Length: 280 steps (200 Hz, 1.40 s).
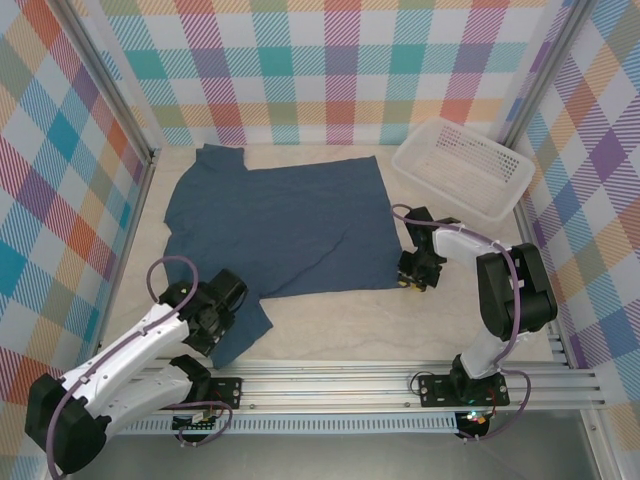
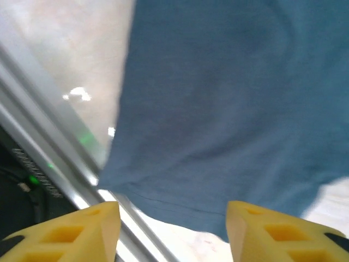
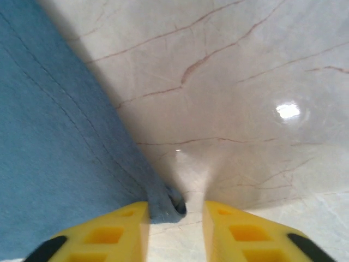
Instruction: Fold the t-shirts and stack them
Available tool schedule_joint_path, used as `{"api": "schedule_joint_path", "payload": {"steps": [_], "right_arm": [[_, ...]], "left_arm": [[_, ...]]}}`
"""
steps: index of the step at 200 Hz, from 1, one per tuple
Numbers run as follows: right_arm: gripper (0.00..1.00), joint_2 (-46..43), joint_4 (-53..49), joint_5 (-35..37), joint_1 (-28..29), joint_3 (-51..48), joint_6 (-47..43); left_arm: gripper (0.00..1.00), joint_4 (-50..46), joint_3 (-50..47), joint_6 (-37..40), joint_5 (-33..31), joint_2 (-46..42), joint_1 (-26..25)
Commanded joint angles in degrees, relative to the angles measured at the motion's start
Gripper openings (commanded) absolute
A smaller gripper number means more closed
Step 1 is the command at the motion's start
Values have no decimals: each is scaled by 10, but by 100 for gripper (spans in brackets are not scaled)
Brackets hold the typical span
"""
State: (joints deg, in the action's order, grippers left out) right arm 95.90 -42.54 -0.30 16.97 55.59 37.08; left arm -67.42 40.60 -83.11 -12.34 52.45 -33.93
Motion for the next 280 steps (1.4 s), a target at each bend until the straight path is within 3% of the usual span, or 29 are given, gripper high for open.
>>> {"api": "schedule_joint_path", "payload": {"steps": [1, 22, 42, 79, 101, 128, 159, 211, 255, 280], "right_arm": [[36, -46, -31, 8, 3, 19, 4], [37, -72, -28, -9, 6, 39, 4], [35, -78, -6, -33, 15, 52, -1], [35, -50, 68, -120, 34, 67, -26], [35, -28, 95, -161, 38, 84, -30], [37, 5, 107, -160, 38, 104, -28], [39, 60, 117, -172, 39, 147, -12], [39, 153, 92, -169, 49, 239, -9], [39, 191, 69, -141, 65, 280, 10], [39, 166, 71, -127, 77, 262, 12]], "left_arm": [[55, 39, 71, 75, 4, 2, 43], [50, 103, 104, 173, 90, 43, 181], [41, 157, 141, 246, 141, 140, 306], [31, 244, 255, 295, 145, 385, 411], [29, 257, 309, 284, 143, 495, 437], [29, 257, 365, 292, 133, 594, 461], [29, 228, 418, 298, 95, 660, 498], [29, 229, 438, 307, 90, 702, 570], [29, 247, 416, 309, 116, 686, 570], [38, 246, 446, 342, 157, 673, 553]]}}
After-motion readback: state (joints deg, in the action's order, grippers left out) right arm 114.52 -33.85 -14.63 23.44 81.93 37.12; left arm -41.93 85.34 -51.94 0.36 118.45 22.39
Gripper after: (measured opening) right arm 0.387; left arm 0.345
